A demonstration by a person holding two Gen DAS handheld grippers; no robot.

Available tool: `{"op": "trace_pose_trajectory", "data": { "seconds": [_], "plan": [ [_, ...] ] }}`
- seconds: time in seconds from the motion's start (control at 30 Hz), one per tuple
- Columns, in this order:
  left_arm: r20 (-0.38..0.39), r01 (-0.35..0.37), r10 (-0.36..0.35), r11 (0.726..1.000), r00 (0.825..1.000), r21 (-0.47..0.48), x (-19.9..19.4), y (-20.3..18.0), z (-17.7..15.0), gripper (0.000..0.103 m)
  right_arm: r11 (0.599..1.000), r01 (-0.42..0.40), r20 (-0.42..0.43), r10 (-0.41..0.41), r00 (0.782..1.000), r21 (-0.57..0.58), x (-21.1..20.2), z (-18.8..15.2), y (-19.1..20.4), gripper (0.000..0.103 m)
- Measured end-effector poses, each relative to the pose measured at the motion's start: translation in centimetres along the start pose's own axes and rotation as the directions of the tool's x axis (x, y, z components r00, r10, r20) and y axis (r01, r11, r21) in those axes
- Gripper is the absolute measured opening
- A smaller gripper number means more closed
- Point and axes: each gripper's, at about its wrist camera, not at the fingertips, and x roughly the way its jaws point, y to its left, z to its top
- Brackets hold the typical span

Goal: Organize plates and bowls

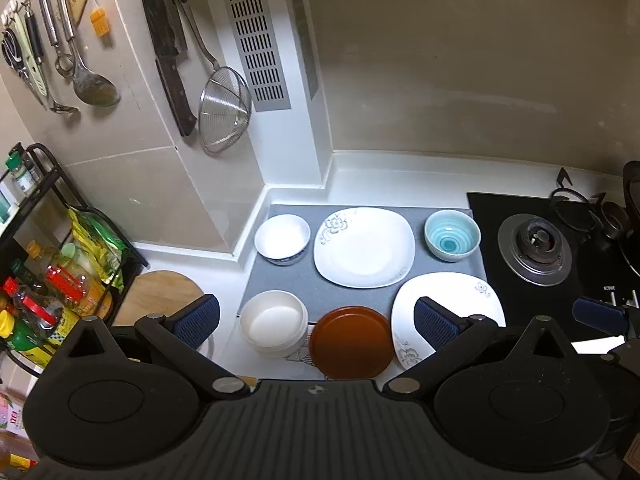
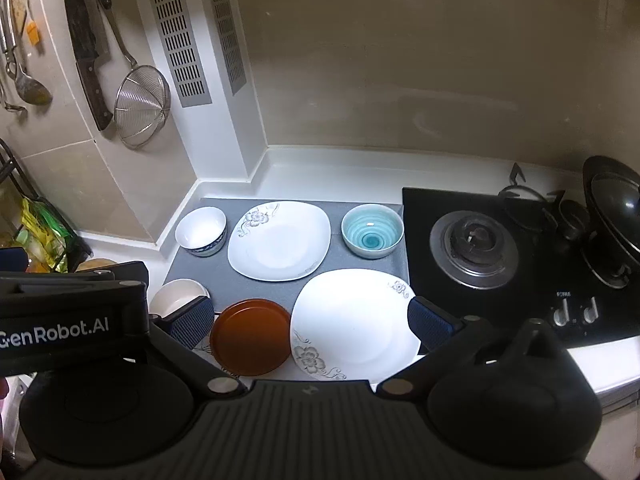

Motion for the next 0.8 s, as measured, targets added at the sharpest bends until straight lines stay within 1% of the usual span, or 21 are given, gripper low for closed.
{"op": "trace_pose_trajectory", "data": {
  "seconds": [0.1,0.17,0.23,0.3,0.5,0.7,0.8],
  "plan": [
    [0.025,-0.005,0.005,1.000,1.000,-0.010,-0.4,0.1,-0.1,0.103,1.000,0.000,0.016,0.000,1.000,-0.008,-0.3,0.1,0.1,0.103],
    [0.024,-0.006,0.006,1.000,1.000,-0.018,-0.4,0.3,0.2,0.103,1.000,-0.002,0.020,0.002,1.000,-0.011,-0.4,0.3,0.2,0.103],
    [0.040,-0.009,0.010,1.000,0.999,-0.025,-0.7,0.4,0.0,0.103,1.000,0.001,0.027,0.000,1.000,-0.015,-0.5,0.7,0.4,0.103],
    [0.055,-0.001,0.002,1.000,0.999,-0.030,-0.8,0.5,-0.1,0.103,1.000,0.001,0.037,0.000,0.999,-0.014,-0.7,0.8,0.6,0.103],
    [0.058,0.001,0.002,0.999,0.998,-0.045,-0.8,0.7,-0.3,0.103,1.000,-0.005,0.043,0.006,0.999,-0.026,-0.8,0.9,0.8,0.103],
    [0.043,-0.002,0.005,0.998,0.999,-0.069,-0.3,0.8,-0.4,0.103,1.000,-0.001,0.031,0.002,1.000,-0.028,-0.2,1.0,1.1,0.103],
    [0.033,-0.004,0.006,0.998,0.999,-0.056,0.0,0.8,-0.3,0.103,1.000,-0.001,0.024,0.002,1.000,-0.026,0.0,0.9,1.1,0.103]
  ]
}}
